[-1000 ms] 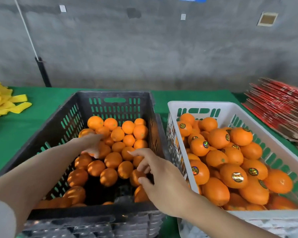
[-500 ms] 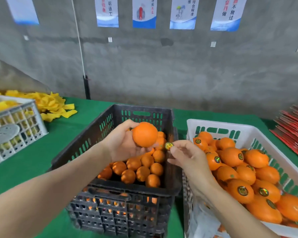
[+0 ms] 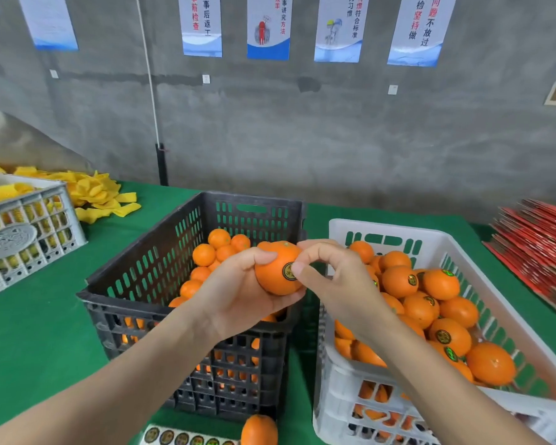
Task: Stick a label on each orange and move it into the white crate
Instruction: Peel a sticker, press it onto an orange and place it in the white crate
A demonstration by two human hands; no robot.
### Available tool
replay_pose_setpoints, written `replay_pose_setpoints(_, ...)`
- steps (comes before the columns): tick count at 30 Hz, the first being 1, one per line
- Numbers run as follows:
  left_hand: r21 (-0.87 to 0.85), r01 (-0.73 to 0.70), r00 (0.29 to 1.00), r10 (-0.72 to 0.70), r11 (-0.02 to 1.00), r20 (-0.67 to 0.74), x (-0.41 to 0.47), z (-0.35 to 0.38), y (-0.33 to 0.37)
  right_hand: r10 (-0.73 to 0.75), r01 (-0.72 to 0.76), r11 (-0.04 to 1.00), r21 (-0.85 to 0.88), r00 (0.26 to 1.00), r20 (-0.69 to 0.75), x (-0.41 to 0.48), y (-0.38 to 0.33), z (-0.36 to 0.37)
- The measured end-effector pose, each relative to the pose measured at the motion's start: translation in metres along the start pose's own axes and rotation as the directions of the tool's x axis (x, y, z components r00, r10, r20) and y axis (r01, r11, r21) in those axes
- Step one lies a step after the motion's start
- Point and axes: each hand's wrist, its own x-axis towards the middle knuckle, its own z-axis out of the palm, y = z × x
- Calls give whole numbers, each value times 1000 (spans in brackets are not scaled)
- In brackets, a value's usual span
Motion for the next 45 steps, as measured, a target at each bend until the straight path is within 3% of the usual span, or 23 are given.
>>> replay_pose_setpoints(5, -17, -28, 999, 29, 999, 33, -3, 16, -11, -97, 86, 982, -168, 993, -64, -10, 4, -5)
replay_pose_setpoints(11, -11, -42, 999, 42, 999, 30, -3, 17, -27, -252, 207, 956, -207, 941, -226, -29, 14, 3)
replay_pose_setpoints(12, 4, -28, 999, 27, 1000, 26, -4, 15, -29, -252, 207, 956, -210, 943, -218, -32, 16, 3)
replay_pose_setpoints(16, 61, 37, 999, -35, 997, -34, -1, 4, -40, -24, 19, 996, -84, 998, -51, -38, 27, -7)
replay_pose_setpoints(20, 147, 85, 995, -90, 986, 30, 10, 14, -49, -116, 128, 978, -165, 990, 79, -50, 39, -5)
replay_pose_setpoints(22, 246, 73, 997, -74, 966, -5, 21, 17, -51, -178, 180, 962, -207, 984, 30, -46, 49, -12)
replay_pose_setpoints(24, 454, 37, 995, 9, 890, -99, 34, 17, -46, -199, 178, 953, -246, 978, -63, -29, 66, -29)
replay_pose_setpoints(26, 503, 35, 970, 92, 863, -225, 46, 8, -38, -122, 65, 944, -324, 980, -158, 4, 90, -54)
replay_pose_setpoints(29, 473, 16, 901, 192, 881, -388, 52, -11, -24, 120, -230, 894, -384, 949, -291, 62, 138, -99)
replay_pose_setpoints(33, 442, 32, 859, 202, 896, -471, 48, -30, -21, 356, -484, 751, -449, 869, -343, 106, 206, -136)
replay_pose_setpoints(40, 382, -59, 874, 232, 922, -426, 42, -41, -16, 512, -452, 624, -638, 853, -103, 137, 246, -134)
replay_pose_setpoints(45, 437, -146, 913, 291, 888, -287, 24, -33, -21, 544, -505, 587, -633, 825, -154, 124, 248, -135)
